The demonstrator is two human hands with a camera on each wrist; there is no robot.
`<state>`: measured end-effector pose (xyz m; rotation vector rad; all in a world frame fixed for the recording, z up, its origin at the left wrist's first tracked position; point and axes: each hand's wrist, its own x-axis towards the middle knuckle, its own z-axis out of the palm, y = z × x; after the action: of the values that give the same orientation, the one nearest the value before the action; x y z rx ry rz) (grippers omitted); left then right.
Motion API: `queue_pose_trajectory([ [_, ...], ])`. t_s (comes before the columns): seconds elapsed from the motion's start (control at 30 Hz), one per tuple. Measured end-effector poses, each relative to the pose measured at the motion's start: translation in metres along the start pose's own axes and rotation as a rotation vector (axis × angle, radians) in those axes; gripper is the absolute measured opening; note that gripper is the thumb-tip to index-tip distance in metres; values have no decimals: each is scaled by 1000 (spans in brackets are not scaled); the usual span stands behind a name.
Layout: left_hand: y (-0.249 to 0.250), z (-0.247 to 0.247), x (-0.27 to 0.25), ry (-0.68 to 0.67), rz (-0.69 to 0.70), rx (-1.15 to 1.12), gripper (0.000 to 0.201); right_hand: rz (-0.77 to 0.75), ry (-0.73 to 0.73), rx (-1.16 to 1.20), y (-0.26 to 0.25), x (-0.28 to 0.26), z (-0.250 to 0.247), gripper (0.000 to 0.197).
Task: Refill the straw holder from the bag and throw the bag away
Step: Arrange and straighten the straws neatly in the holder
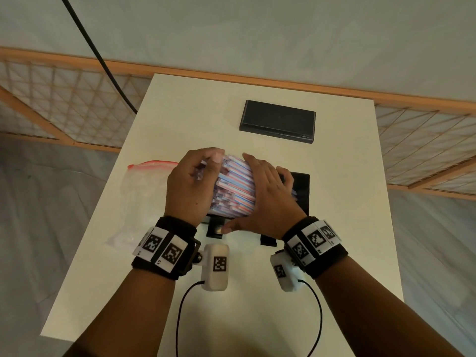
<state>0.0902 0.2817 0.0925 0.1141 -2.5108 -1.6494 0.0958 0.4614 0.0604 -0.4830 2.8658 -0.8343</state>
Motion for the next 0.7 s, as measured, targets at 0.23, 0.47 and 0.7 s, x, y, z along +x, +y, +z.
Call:
queue_pose_trajectory([
  [0.23, -6, 3, -9, 30, 111, -106, 32, -83, -9, 163, -1, -1, 0, 123],
  [0.47, -14, 4, -9, 100, 110, -134, 30, -33, -94, 200, 1, 1, -3, 121],
  [0.7, -15, -1, -4, 114, 6, -79, 33, 55, -172, 147, -1, 1, -11, 128],
])
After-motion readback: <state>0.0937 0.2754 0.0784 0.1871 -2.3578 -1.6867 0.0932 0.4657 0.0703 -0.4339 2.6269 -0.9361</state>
